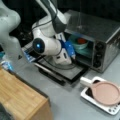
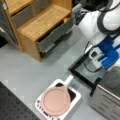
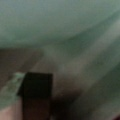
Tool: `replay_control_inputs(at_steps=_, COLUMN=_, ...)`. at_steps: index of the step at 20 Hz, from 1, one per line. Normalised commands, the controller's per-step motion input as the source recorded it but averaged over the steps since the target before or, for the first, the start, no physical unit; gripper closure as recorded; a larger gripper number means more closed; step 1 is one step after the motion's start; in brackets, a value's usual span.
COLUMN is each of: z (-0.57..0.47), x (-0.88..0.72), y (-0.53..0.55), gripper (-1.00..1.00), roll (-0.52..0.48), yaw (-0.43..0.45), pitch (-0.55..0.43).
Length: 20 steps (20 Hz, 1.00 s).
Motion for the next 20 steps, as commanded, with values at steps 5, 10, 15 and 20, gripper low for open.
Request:
replay_control_inputs(at_steps=5, z=0.18, x=0.19, y=-0.16, gripper=1.0, roll=-0.168, yaw=-0.039, pitch=-0.029)
replay_control_inputs(at_steps=10, z=0.16, x=0.23, y=-0.19, gripper=1.0, roll=-0.176, yaw=0.032, pitch=-0.035)
replay_control_inputs(at_steps=15, z=0.16, x=0.27, y=-0.22, gripper=1.0, roll=-0.175, yaw=0.068, pitch=-0.024)
replay_control_inputs(at_steps=20, z=0.16, x=0.33, y=-0.26, gripper=1.0, roll=-0.155, yaw=0.079, pitch=-0.022)
